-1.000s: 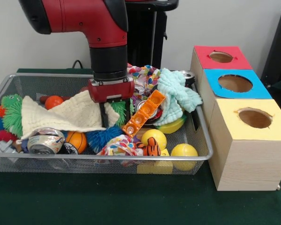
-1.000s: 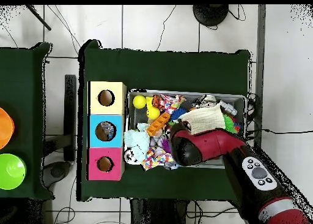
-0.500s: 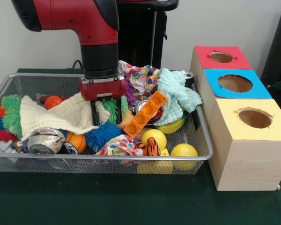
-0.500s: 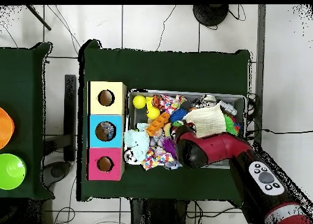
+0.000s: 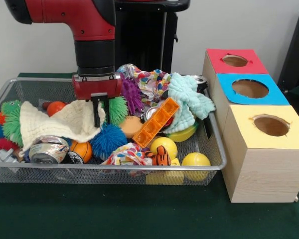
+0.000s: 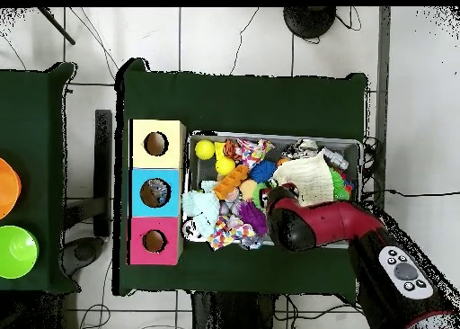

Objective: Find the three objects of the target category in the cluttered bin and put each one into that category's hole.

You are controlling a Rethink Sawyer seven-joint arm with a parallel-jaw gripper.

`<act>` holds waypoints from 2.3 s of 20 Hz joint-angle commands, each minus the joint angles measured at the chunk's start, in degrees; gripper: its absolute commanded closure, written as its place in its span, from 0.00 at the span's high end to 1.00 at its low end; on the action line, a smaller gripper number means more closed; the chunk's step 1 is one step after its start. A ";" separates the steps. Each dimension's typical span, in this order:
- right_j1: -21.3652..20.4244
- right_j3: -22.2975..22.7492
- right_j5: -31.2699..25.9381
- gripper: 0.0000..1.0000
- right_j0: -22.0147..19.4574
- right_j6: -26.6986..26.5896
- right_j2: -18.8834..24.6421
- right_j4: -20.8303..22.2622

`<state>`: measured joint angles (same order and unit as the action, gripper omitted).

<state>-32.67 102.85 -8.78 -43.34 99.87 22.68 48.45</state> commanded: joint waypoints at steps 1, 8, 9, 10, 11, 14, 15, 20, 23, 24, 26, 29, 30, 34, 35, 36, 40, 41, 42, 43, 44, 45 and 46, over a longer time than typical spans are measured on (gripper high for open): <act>-4.72 4.94 -5.85 0.00 -0.20 1.30 -0.26 -1.91; -18.11 12.06 -14.84 0.00 -3.61 -4.78 5.43 -10.44; -20.93 13.33 -16.67 0.00 -4.46 -6.26 6.49 -12.35; -23.90 14.61 -18.04 0.00 -5.69 -7.91 7.61 -14.17; -26.88 15.57 -20.32 0.00 -6.73 -9.95 8.61 -16.44; -33.79 16.85 -26.36 0.00 -9.05 -15.49 11.01 -21.99; -35.61 16.90 -28.33 0.00 -9.55 -16.99 11.60 -23.48; -40.90 16.48 -34.98 0.00 -11.56 -21.15 14.34 -27.70; -42.41 16.03 -37.28 0.00 -12.29 -21.98 15.60 -28.75; -42.86 15.96 -37.79 0.00 -12.45 -22.09 15.86 -28.97; -43.74 15.66 -38.95 0.00 -12.74 -22.41 16.32 -29.40; -44.63 15.31 -40.09 0.00 -13.08 -22.78 16.85 -29.83; -44.89 15.15 -40.43 0.00 -13.16 -22.89 17.00 -29.96; -46.08 14.53 -42.14 0.00 -13.52 -23.62 17.47 -30.86; -46.50 14.56 -42.51 0.00 -13.61 -23.91 17.48 -31.17; -47.16 14.71 -42.92 0.00 -13.79 -24.39 17.50 -31.76; -50.57 15.15 -45.21 0.00 -14.26 -26.73 17.15 -34.61; -51.32 15.29 -45.77 0.00 -14.31 -27.27 16.98 -35.23; -51.87 15.64 -45.81 0.00 -14.39 -27.70 16.77 -35.68; -52.23 16.02 -45.65 0.00 -14.41 -27.89 16.54 -35.96; -52.52 16.63 -45.09 0.00 -14.53 -28.14 16.27 -36.26; -52.81 17.25 -44.54 0.00 -14.66 -28.40 16.00 -36.55; -53.26 17.78 -44.01 0.00 -14.89 -29.02 15.69 -37.10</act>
<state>-81.57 116.42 -46.69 -56.42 92.51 36.56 14.97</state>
